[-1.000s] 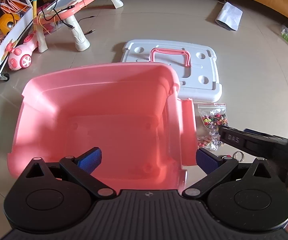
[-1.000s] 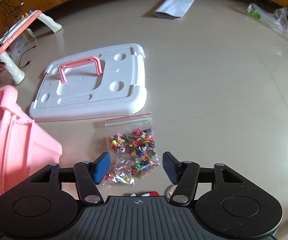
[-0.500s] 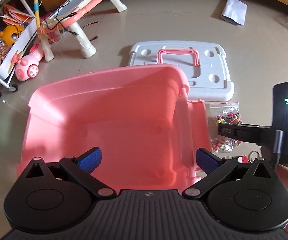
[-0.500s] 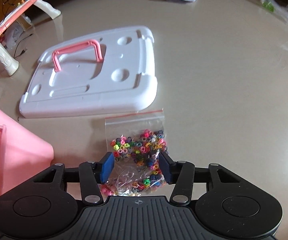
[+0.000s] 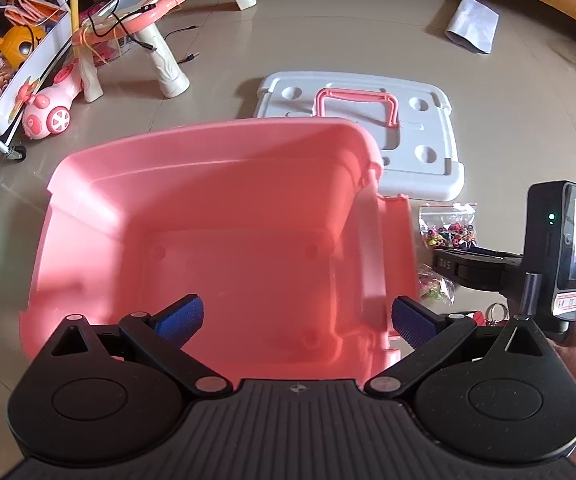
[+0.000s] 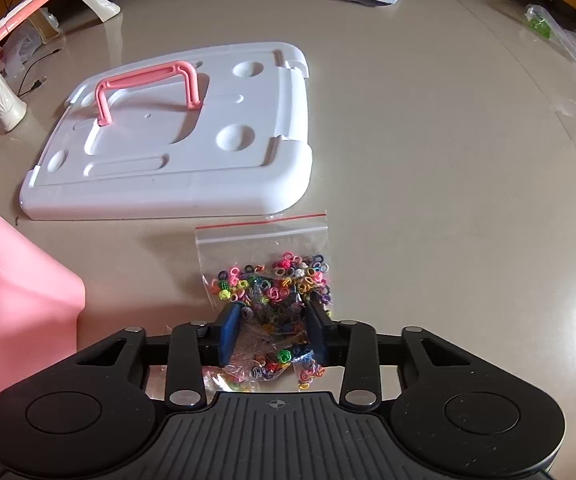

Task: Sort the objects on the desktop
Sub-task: 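Close the right tool on the bead bag's top edge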

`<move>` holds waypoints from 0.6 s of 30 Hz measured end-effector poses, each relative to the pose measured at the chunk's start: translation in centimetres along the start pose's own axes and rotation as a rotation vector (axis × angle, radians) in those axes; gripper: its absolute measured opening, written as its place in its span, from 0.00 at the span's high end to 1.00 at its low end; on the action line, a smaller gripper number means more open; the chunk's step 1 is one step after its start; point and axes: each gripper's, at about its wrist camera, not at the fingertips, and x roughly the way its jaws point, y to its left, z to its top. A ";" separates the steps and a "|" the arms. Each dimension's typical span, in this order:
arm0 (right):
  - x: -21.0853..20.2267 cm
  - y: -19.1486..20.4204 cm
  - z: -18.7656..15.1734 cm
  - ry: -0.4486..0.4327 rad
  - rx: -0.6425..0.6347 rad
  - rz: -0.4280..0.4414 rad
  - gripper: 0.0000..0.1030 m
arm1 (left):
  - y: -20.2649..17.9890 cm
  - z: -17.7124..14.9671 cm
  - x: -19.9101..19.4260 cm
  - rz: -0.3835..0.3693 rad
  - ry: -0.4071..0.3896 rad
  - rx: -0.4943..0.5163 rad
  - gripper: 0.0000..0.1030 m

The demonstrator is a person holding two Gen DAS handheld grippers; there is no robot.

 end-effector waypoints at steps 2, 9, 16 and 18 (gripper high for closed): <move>-0.1 -0.3 0.0 0.001 0.010 0.009 0.79 | 0.2 0.0 0.0 -0.004 0.007 -0.008 0.00; -0.6 -0.9 0.1 0.004 0.039 0.037 0.92 | 0.3 -0.1 -0.3 -0.009 0.008 -0.011 0.00; -3.5 -0.9 0.8 -0.036 0.037 0.039 0.92 | 0.8 -0.1 -1.3 -0.013 -0.003 -0.020 0.00; -5.0 -0.9 1.1 -0.051 0.036 0.049 0.92 | 1.3 -0.1 -1.9 -0.023 -0.007 -0.035 0.00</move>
